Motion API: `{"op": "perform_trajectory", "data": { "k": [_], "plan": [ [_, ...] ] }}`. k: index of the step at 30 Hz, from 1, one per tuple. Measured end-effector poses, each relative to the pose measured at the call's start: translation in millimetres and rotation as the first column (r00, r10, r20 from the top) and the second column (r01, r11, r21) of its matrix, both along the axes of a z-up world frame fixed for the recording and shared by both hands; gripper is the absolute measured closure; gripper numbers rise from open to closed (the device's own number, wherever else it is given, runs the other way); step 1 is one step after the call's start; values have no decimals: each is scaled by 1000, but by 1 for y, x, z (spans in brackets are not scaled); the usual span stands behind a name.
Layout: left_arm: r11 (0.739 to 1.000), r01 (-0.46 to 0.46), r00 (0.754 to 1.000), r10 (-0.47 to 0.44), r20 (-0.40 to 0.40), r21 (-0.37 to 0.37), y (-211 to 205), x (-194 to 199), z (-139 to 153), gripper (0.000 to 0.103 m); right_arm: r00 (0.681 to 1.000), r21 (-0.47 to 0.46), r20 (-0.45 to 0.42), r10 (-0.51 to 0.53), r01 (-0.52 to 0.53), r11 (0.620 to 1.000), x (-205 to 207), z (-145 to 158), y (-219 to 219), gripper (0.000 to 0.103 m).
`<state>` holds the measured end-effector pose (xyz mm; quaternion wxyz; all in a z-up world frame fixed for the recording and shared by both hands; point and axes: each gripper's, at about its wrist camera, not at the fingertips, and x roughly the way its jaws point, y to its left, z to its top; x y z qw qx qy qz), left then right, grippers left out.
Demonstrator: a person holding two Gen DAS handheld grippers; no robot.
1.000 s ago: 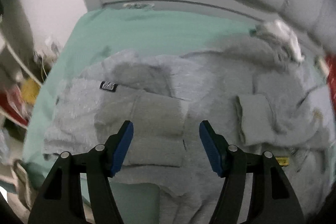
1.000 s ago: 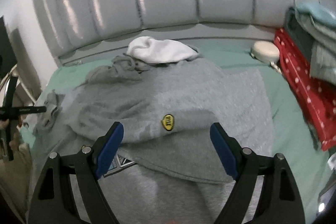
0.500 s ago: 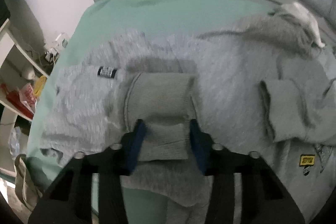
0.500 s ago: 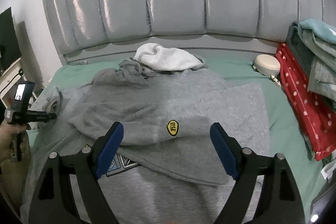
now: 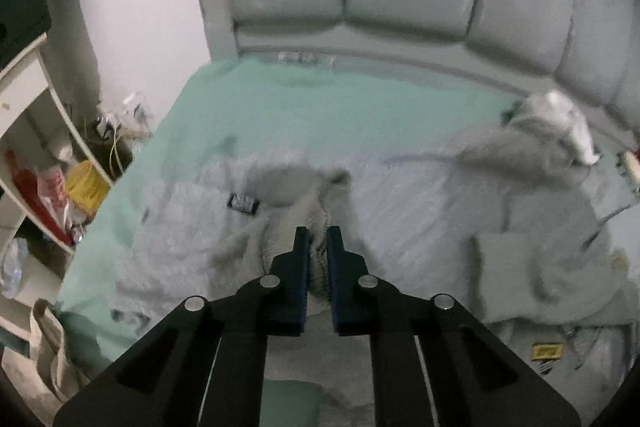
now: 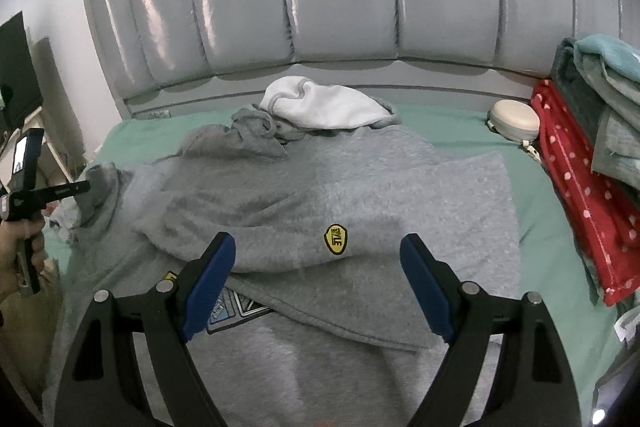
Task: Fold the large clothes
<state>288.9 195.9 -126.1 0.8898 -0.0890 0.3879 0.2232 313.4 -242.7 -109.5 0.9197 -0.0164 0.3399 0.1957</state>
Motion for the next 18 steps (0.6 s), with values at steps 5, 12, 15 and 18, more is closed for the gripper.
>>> {"op": "perform_trajectory", "data": {
  "k": [5,12,15,18],
  "plan": [
    [995,92,990,-87,110,-44,-31,-12,41,94,1000,36,2,-25,25,999,-15,21,-16,19],
    [971,240,959,-236,158,-7,-115,-13,86,94,995,47,-43,-88,90,995,-28,26,-46,19],
    [957,290,945,-287,158,0,-156,-8,97,94,992,54,-52,-115,118,992,-25,26,-60,19],
    [938,347,927,-345,144,16,-200,-1,104,94,986,100,-81,-149,157,983,-19,26,-81,19]
  ]
}}
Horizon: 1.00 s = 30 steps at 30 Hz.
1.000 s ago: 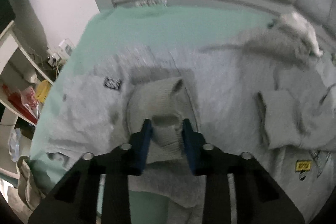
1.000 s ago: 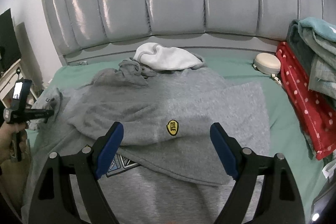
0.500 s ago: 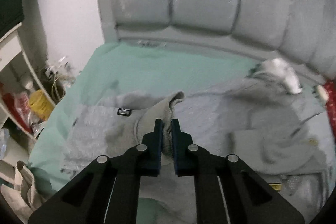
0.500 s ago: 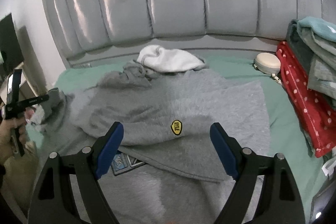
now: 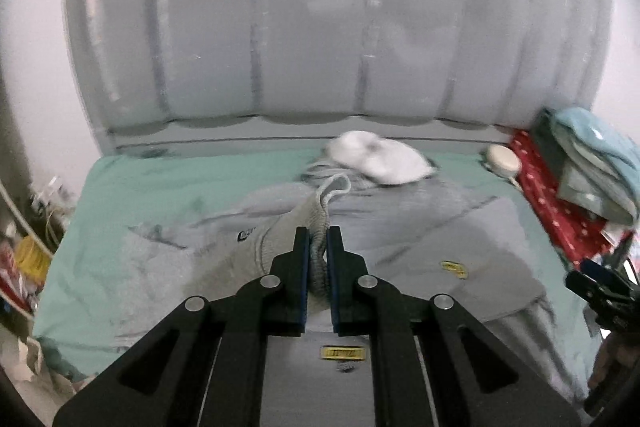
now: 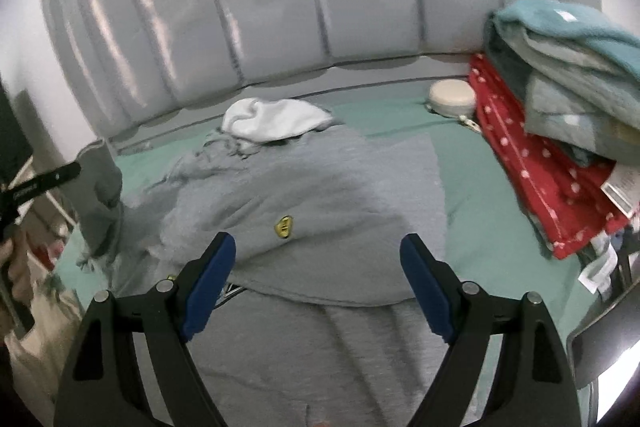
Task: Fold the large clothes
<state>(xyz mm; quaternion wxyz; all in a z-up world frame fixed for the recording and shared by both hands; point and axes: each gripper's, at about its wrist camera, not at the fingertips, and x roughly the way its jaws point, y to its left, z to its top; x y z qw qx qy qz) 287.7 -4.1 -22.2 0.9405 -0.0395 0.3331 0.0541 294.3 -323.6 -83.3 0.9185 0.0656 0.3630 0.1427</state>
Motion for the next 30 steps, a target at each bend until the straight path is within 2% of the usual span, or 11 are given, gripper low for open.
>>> {"op": "perform_trajectory", "data": {
  "k": [6,11,18,22,24,26,28,30],
  "plan": [
    [991,123,992,-123,-1,56,-77,16,13,94,998,66,-25,-59,61,996,11,1,-37,19],
    [979,193,981,-193,-15,60,-127,40,9,94,992,123,-66,-106,114,986,19,-4,-61,19],
    [957,280,953,-286,-97,-69,-168,68,-31,94,989,140,-72,-128,137,981,23,-1,-74,19],
    [924,346,919,-369,-140,-161,-179,82,-56,94,988,123,-77,-132,141,982,24,-3,-74,19],
    [916,359,905,-388,-173,-177,-184,85,-63,93,989,108,-82,-127,135,985,26,-5,-71,19],
    [915,373,901,-397,-175,-156,-182,79,-63,86,989,90,-88,-117,125,988,28,-9,-66,19],
    [916,381,898,-400,-183,-130,-170,66,-61,55,990,74,-94,-108,116,991,30,-11,-61,19],
    [930,356,905,-368,-214,-91,-144,49,-64,46,990,59,-97,-104,110,992,30,-13,-57,19]
  ]
}}
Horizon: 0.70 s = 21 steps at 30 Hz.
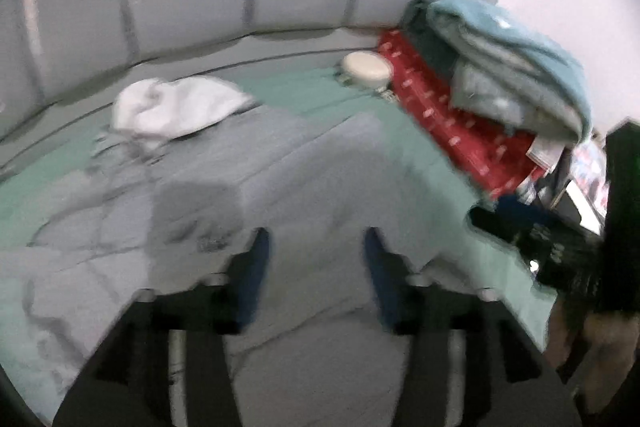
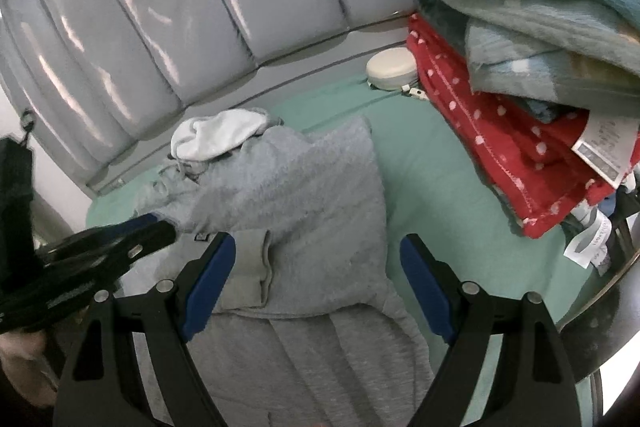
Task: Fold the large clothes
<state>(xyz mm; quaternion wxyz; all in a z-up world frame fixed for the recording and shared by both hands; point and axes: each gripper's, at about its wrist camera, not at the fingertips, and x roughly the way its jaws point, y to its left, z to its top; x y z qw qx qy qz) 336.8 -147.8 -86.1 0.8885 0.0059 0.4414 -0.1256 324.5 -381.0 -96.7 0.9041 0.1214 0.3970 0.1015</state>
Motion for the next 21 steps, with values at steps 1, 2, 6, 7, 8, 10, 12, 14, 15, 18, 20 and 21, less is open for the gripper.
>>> {"op": "perform_trajectory", "data": {
  "k": [1,2,6,7,8,10,12,14,15,18,20,21],
  "plan": [
    [1000,-18,1000,18,-8,19,13,-6,-2,46,1000,-8,-2,3,-3,1000,0,-1,2,19],
    [998,-48,999,49,-20,41,33,-13,-5,46,1000,-13,-5,7,-7,1000,0,-2,4,19],
    [977,-186,980,192,-50,105,112,-46,-24,46,999,-43,-17,28,-29,999,0,-8,18,19],
    [965,-231,970,239,-50,121,138,-50,-28,46,999,-54,-19,35,-36,998,0,-10,22,19],
    [958,-260,962,267,-48,124,154,-50,-29,46,999,-68,-23,45,-46,997,0,-13,27,19],
    [934,-340,937,346,-47,107,193,-53,-38,46,998,-99,-33,62,-65,993,1,-20,39,19],
    [919,-388,918,392,-55,71,219,-54,-45,46,996,-114,-36,78,-82,990,2,-28,50,19],
    [908,-417,905,418,-85,26,241,-55,-57,46,995,-119,-35,89,-93,989,5,-36,60,19],
    [903,-431,897,428,-110,0,250,-55,-62,46,995,-123,-36,95,-99,987,7,-39,65,19],
    [888,-457,883,444,-155,-61,270,-57,-70,46,994,-161,-22,108,-110,981,12,-48,78,19],
    [882,-471,870,459,-181,-26,277,-55,-77,46,993,-185,-22,117,-119,975,13,-52,85,19],
    [876,-482,862,471,-187,-13,279,-53,-79,46,992,-193,-24,126,-128,973,14,-54,88,19]
  ]
}}
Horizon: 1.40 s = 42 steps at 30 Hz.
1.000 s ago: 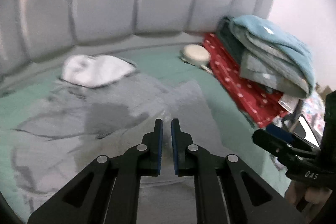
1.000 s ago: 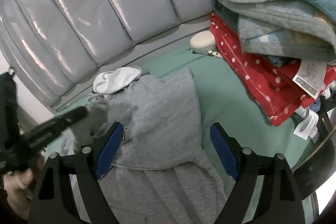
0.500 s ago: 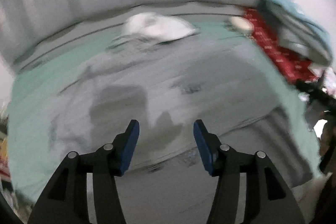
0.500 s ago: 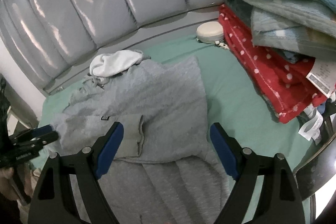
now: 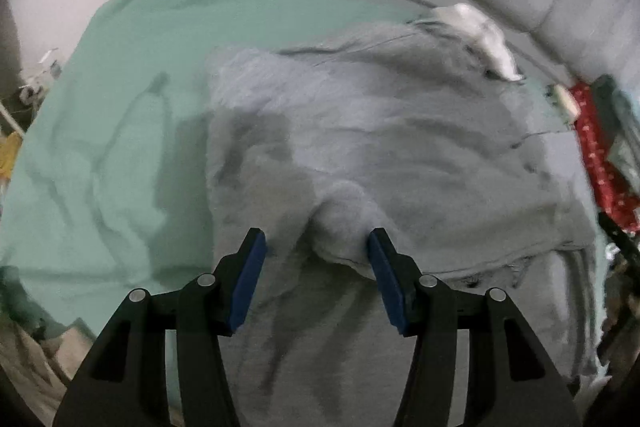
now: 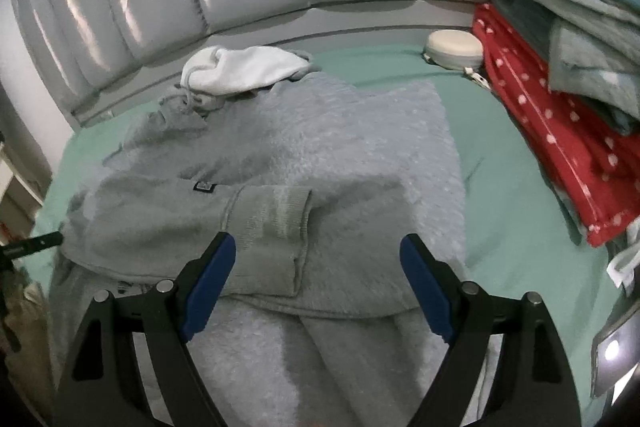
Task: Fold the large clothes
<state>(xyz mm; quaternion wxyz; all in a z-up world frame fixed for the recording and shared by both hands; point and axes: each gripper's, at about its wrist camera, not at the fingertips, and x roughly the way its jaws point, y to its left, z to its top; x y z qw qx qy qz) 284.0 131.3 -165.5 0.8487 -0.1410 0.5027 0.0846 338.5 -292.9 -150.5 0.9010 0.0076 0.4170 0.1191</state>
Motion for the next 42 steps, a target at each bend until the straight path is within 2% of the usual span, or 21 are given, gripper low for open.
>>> {"op": "perform_trajectory", "data": {
  "k": [2,3,5,7,10,12,14,15,18,19,21,24,27,30,33,37,39,42],
  "plan": [
    [1000,-10,1000,10,4,-5,2,3,-1,46,1000,-11,-4,16,-16,1000,-1,-4,5,19],
    [1000,-12,1000,12,-12,15,1,4,-2,46,1000,-18,-6,24,-24,1000,-1,-6,7,19],
    [997,-6,995,14,-97,83,-1,2,-14,46,999,-40,-13,42,-42,998,-3,-10,14,19],
    [997,-7,986,21,-167,82,-1,-3,-31,46,998,-51,-15,53,-54,997,-3,-11,16,19],
    [998,-44,983,52,-177,45,5,-9,-34,46,998,-37,-18,52,-53,998,-3,-10,14,19],
    [996,-57,981,69,-182,67,5,-11,-26,46,998,-26,-23,50,-50,998,-2,-10,12,19],
    [992,-73,986,87,-144,101,3,-17,-11,46,999,-23,-32,41,-42,999,-2,-11,9,19],
    [991,-77,991,88,-101,109,0,-22,1,46,999,-21,-37,37,-38,999,-2,-11,9,19],
    [997,-53,997,50,54,58,-4,-30,29,46,998,-7,-48,32,-32,999,-1,-12,9,19],
    [998,-46,996,41,85,51,-6,-29,34,46,998,-8,-47,32,-32,999,-1,-12,9,19],
    [998,-31,995,26,96,50,-11,-25,32,46,998,-19,-49,36,-37,999,0,-14,10,19],
    [999,-14,998,12,55,35,-11,-16,13,46,997,-30,-73,23,-25,999,1,-19,8,19],
    [998,2,1000,-3,18,65,-16,-5,-1,46,994,9,-109,-15,16,1000,-3,-14,-1,19],
    [998,-6,1000,5,8,69,-17,-3,-6,46,996,21,-87,-12,14,1000,-12,-5,-2,19],
    [998,-6,998,3,69,57,-15,-11,8,46,999,-23,-51,-2,1,1000,-18,0,4,19],
    [999,6,985,-15,172,48,-22,-10,29,46,999,-25,-38,10,-11,1000,-20,0,10,19],
    [999,41,977,-47,209,36,-29,-4,36,46,999,-21,-35,20,-20,1000,-20,-1,13,19],
    [994,82,966,-98,241,74,-37,3,46,46,999,-34,-28,31,-32,999,-12,1,20,19]
  ]
}}
